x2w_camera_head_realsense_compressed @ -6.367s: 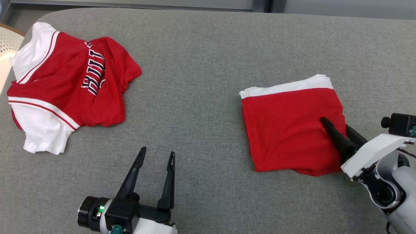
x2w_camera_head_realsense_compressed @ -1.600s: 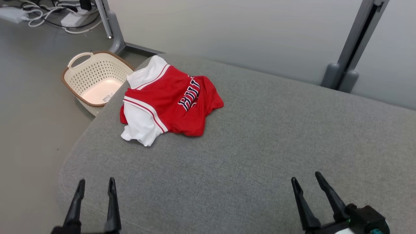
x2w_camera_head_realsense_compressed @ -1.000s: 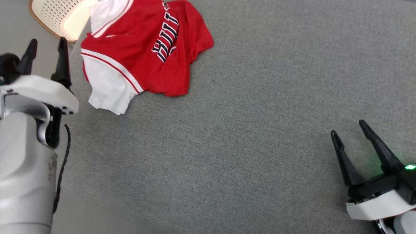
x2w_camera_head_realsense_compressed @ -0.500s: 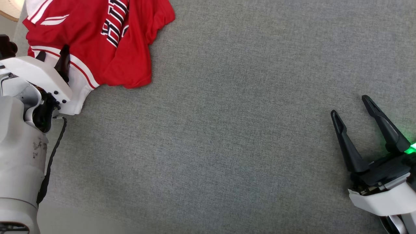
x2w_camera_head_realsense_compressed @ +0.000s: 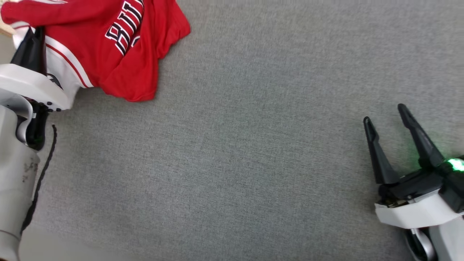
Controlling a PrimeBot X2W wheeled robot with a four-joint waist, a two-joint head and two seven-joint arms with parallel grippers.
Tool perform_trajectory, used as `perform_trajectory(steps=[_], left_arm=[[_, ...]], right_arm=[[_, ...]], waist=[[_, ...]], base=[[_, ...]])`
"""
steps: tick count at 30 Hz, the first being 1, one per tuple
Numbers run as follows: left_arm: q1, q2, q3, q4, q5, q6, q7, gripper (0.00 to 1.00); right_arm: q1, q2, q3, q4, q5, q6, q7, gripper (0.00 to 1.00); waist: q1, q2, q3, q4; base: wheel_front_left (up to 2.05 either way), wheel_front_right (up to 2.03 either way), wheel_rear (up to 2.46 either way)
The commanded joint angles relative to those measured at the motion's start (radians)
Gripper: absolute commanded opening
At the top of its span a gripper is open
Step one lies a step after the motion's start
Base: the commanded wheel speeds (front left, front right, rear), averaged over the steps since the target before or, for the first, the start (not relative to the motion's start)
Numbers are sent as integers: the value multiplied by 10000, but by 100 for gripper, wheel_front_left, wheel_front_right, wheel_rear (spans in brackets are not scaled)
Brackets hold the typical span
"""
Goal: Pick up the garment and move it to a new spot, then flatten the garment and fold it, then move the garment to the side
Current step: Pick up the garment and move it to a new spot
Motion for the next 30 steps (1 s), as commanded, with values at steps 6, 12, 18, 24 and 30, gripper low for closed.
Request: perform_trajectory(steps=[6, 12, 18, 24, 30], left_arm=[[291, 713, -222, -1497, 180, -6, -330, 0], [657, 1114, -369, -3130, 118, -6, -332, 0], [570, 1376, -517, -4463, 100, 23, -101, 0], [625, 1219, -717, -6212, 94, 355, 410, 0], [540, 769, -924, -7310, -12, 810, 905, 0]], right_arm=[[156, 767, -26, 350, 140, -19, 20, 100], [278, 1506, 106, 546, 206, -19, 22, 100], [346, 2005, 206, 593, 227, -19, 22, 100], [504, 2407, 132, 555, 274, -19, 22, 100], [572, 2665, 95, 544, 302, -19, 22, 100]], waist=[[0, 0, -1449, -705], [0, 0, -2582, -1693], [0, 0, -3255, -2852], [0, 0, -3665, -4379], [0, 0, -3733, -5626]], base=[[0, 0, 0], [0, 0, 0], [0, 0, 0], [0, 0, 0], [0, 0, 0]])
